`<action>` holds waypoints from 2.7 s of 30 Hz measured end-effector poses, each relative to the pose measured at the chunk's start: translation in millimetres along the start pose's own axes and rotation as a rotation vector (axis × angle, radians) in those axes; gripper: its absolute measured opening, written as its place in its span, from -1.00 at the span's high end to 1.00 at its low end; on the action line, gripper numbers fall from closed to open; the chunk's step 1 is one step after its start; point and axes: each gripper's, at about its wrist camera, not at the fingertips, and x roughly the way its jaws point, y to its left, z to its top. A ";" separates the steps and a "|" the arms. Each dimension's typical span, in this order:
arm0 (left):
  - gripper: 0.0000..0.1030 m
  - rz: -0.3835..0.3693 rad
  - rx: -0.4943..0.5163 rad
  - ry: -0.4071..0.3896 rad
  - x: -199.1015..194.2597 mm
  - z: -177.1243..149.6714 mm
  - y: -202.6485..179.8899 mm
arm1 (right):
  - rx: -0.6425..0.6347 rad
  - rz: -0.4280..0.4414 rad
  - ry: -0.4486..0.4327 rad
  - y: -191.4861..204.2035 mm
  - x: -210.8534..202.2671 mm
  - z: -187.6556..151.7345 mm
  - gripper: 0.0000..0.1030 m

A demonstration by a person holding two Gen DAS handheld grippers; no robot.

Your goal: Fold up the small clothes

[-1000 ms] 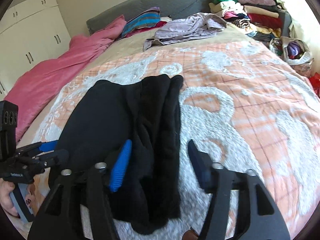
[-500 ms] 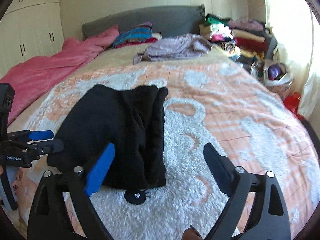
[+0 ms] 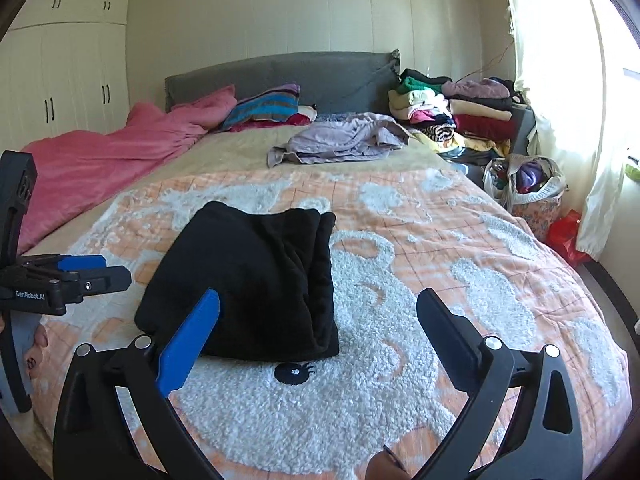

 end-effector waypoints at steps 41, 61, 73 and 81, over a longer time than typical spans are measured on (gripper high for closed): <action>-0.81 0.038 -0.030 -0.038 -52.9 -114.8 48.0 | 0.070 -0.069 0.034 91.5 -41.6 -92.8 -0.91; -0.81 0.068 -0.014 -0.053 -54.5 -122.6 43.7 | 0.055 -0.102 0.072 83.2 -36.3 -110.1 -0.91; -0.82 0.073 -0.008 -0.059 -56.4 -122.7 40.9 | 0.055 -0.105 0.082 83.8 -33.8 -111.4 -0.91; -0.81 0.079 -0.017 -0.053 -55.0 -122.8 43.1 | 0.054 -0.111 0.079 83.4 -34.7 -113.0 -0.91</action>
